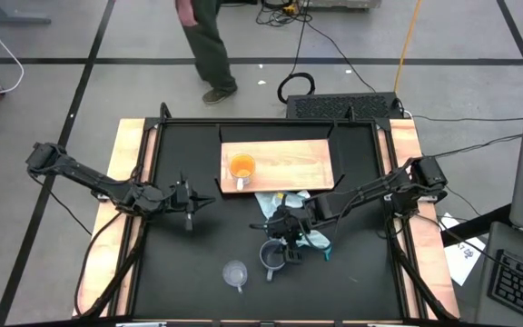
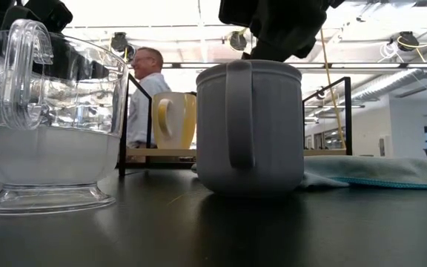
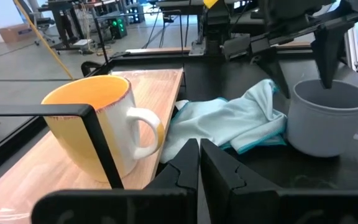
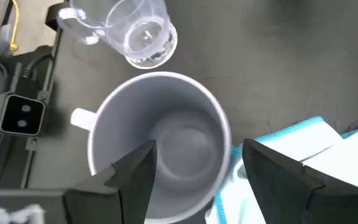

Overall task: Stack small to large cups/mugs on shelf
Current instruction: Put the gray mug on the shelf

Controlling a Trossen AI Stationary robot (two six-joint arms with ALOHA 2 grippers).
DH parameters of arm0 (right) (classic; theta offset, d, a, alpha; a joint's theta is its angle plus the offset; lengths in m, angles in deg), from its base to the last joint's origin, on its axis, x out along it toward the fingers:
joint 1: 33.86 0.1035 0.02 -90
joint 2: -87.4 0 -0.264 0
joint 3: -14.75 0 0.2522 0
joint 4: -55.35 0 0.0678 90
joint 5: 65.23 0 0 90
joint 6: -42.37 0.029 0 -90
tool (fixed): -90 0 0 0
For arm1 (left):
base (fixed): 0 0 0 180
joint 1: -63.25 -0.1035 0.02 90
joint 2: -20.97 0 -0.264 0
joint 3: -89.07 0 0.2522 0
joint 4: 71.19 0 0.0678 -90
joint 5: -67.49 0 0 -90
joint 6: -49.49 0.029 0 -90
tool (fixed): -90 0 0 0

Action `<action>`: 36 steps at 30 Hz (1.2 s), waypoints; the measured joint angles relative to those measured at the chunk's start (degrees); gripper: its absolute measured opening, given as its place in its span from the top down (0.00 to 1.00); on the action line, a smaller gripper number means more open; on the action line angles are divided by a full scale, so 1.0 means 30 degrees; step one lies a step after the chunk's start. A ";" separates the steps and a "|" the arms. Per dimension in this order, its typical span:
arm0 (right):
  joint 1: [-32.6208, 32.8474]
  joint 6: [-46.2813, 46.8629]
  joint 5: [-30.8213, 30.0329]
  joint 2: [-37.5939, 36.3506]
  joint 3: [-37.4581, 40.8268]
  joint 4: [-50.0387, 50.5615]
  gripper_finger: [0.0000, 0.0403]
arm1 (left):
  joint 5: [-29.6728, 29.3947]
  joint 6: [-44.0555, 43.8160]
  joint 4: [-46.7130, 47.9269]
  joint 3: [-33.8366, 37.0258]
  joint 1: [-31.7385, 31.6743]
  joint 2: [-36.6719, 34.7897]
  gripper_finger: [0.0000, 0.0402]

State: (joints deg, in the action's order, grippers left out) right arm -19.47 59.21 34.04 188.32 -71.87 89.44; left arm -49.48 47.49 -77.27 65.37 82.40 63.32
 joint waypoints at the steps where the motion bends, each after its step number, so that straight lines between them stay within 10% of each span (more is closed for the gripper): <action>1: -0.0006 -0.0022 -0.0013 -0.0001 0.0030 -0.0007 0.43 | 0.0001 0.0000 0.0016 0.0000 0.0000 0.0000 0.95; 36: 0.0118 -0.1856 -0.1135 0.0015 0.0167 0.0744 0.49 | 0.0004 -0.0001 0.0117 0.0000 0.0000 0.0000 0.95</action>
State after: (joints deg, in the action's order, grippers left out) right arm -19.11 53.64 30.64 188.36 -71.37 91.67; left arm -49.46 47.49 -76.92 65.37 82.40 63.32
